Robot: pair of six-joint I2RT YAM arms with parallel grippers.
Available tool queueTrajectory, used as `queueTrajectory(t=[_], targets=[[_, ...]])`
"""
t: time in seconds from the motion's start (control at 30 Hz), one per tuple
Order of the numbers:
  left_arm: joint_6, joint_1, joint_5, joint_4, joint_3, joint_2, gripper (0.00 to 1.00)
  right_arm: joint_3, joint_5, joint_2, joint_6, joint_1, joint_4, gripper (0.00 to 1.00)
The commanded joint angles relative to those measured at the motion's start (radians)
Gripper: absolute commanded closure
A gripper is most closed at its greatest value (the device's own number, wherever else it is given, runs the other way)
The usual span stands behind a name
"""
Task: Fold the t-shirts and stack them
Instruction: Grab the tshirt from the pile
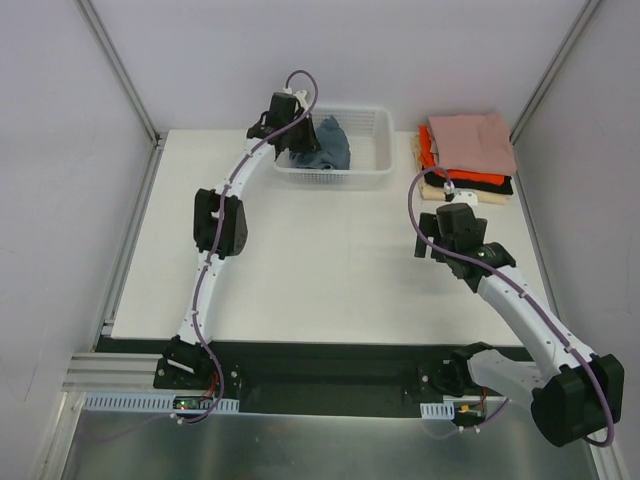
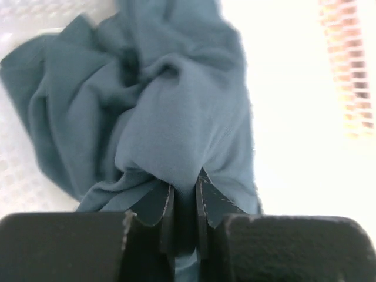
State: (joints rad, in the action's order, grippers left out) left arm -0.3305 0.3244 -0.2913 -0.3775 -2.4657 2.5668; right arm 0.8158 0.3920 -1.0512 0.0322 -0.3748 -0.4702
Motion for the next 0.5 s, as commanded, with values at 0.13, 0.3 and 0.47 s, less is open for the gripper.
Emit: queueTrajectory(t=[0.13, 0.3, 0.47], targets=[[0.041, 0.054, -0.109, 0.152, -0.049, -0.383, 1.0, -0.009, 0.038, 0.1, 0.0, -0.001, -0.025, 0.03], [0.102, 0.134, -0.103, 0.154, 0.049, -0.569, 1.0, -0.03, 0.036, 0.164, 0.017, -0.001, -0.016, 0.03], [0.188, 0.292, -0.002, 0.15, 0.149, -0.76, 1.0, -0.046, 0.064, 0.217, 0.024, 0.0, -0.025, 0.03]])
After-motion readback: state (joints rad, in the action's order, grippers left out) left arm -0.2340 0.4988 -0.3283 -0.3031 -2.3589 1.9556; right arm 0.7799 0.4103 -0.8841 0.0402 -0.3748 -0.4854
